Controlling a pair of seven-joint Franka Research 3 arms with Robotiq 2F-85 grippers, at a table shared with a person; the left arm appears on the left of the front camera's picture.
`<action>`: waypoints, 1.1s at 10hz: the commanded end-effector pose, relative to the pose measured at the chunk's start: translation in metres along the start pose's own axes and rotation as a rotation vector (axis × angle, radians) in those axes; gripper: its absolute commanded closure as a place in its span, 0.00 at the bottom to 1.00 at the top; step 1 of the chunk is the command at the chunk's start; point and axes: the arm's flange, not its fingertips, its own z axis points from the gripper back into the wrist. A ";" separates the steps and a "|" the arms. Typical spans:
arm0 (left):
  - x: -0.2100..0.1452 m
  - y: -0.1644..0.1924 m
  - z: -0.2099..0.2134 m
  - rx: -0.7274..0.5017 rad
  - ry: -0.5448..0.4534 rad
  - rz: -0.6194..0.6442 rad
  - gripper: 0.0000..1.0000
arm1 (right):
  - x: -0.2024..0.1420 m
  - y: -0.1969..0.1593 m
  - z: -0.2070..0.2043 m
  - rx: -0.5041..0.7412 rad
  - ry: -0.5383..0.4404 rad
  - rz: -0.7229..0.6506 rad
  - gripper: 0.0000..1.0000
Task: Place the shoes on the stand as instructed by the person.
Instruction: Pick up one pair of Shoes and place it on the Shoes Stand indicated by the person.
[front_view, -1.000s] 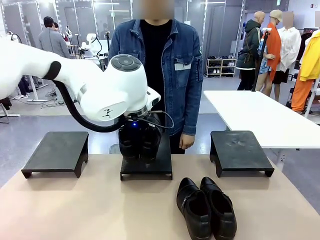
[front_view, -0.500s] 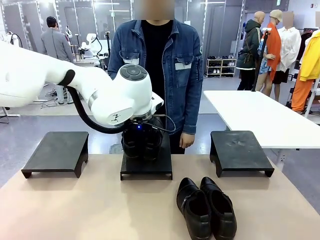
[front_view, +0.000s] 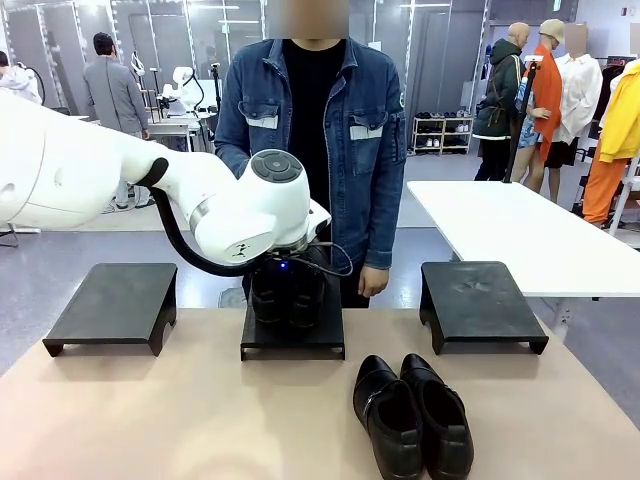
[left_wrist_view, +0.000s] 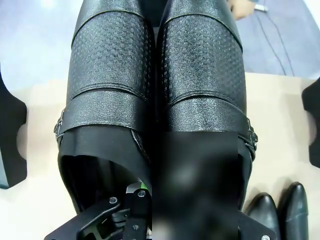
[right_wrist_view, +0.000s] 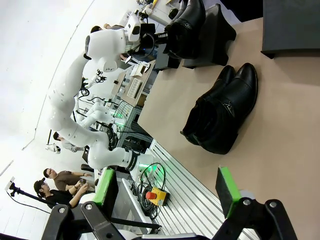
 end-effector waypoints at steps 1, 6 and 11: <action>0.003 -0.001 -0.005 0.002 -0.081 0.019 0.92 | -0.001 0.000 0.001 0.010 -0.001 0.014 0.00; -0.004 -0.008 -0.018 0.000 -0.093 -0.033 0.92 | -0.001 0.000 0.001 0.010 -0.001 0.014 0.00; -0.005 -0.008 -0.017 -0.007 -0.084 -0.003 0.36 | -0.001 0.000 0.001 0.010 -0.001 0.014 0.00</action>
